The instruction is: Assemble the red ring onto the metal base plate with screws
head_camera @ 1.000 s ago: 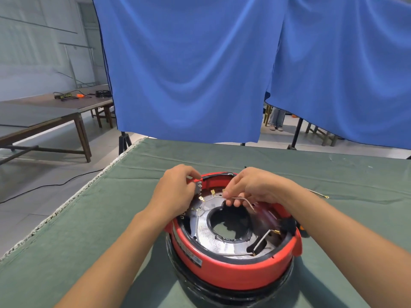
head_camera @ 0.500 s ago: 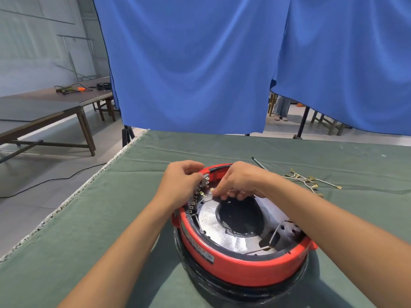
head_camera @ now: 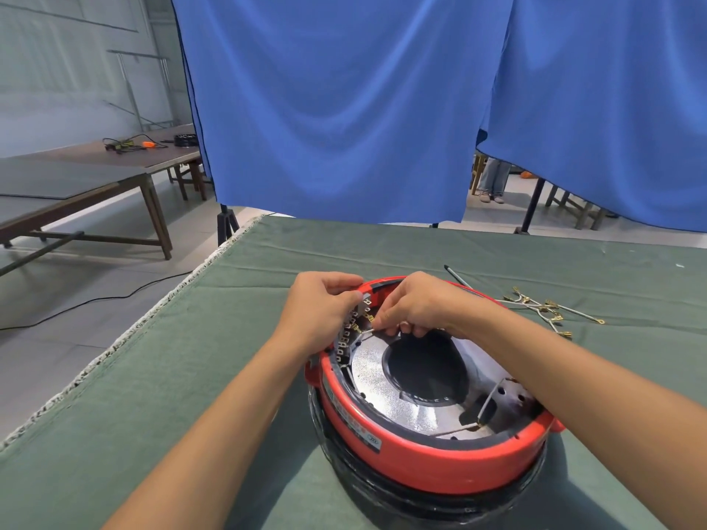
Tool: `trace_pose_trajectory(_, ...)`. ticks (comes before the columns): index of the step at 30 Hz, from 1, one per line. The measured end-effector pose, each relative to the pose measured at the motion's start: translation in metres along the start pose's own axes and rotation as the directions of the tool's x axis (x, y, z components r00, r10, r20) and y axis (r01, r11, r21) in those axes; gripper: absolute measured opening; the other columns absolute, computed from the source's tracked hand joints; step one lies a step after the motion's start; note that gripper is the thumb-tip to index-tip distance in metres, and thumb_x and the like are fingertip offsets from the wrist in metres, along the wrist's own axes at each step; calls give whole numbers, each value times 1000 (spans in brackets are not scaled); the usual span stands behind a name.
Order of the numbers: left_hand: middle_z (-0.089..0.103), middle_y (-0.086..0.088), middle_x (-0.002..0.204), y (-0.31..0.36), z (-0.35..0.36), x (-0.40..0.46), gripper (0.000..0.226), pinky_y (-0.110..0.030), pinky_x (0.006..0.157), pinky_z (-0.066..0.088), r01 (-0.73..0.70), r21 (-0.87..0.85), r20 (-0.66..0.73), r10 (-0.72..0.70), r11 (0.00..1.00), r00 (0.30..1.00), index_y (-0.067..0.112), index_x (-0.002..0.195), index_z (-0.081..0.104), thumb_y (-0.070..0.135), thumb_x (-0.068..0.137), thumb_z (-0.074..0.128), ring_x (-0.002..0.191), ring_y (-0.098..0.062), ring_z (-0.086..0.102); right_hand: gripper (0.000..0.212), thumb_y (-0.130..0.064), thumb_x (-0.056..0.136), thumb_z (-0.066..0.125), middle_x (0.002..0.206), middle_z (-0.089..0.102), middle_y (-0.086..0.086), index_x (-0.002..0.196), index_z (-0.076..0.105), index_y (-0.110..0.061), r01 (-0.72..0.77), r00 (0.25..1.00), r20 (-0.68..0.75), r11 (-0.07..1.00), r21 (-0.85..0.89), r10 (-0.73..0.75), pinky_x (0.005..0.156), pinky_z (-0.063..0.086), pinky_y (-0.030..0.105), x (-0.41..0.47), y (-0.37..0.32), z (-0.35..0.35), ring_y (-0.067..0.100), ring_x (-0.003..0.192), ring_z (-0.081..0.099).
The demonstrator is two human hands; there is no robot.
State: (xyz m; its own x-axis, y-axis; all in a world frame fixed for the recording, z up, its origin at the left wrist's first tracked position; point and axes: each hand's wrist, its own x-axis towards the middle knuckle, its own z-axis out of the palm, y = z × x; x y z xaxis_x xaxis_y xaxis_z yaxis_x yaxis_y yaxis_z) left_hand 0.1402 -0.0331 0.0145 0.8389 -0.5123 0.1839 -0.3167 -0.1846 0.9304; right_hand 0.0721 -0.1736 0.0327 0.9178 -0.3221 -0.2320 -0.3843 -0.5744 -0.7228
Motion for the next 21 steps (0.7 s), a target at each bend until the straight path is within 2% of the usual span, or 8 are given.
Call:
trace_pose_trajectory(6, 71, -9, 102, 2, -1, -1, 25, -25, 89, 51, -7, 9, 3, 7, 1000, 1000, 3, 110, 69, 2, 85, 66, 88, -12, 66, 11, -12, 84, 71, 59, 66, 0, 72, 72, -11, -30, 999, 42, 994, 107, 25, 40, 41, 16, 1, 3, -3, 8, 45, 58)
trace_pose_trajectory(10, 71, -10, 106, 4, -1, -3, 26, -29, 93, 50, -14, 19, 8, 13, 1000, 1000, 2, 112, 69, 2, 86, 65, 94, -14, 66, 14, -9, 81, 73, 54, 63, 0, 67, 71, -10, -52, 993, 105, 996, 68, 45, 40, 42, 16, 1, -1, -3, 7, 41, 54)
trace_pose_trajectory(17, 70, -7, 107, 4, -2, -4, 28, -16, 84, 47, -22, 47, 19, 21, 999, 1000, 4, 115, 67, 4, 87, 65, 91, -9, 63, 11, -7, 81, 72, 53, 60, 2, 71, 68, -6, -117, 986, 135, 986, 117, 101, 41, 43, 17, 5, -5, -3, 8, 41, 52)
trace_pose_trajectory(21, 70, -9, 107, 5, -2, -3, 28, -20, 88, 48, -14, 36, 21, 13, 999, 1000, 3, 114, 67, 3, 87, 65, 92, -11, 64, 8, -8, 80, 73, 54, 61, 2, 74, 70, -5, -126, 984, 145, 980, 157, 103, 41, 43, 17, 5, -1, -4, 8, 41, 52)
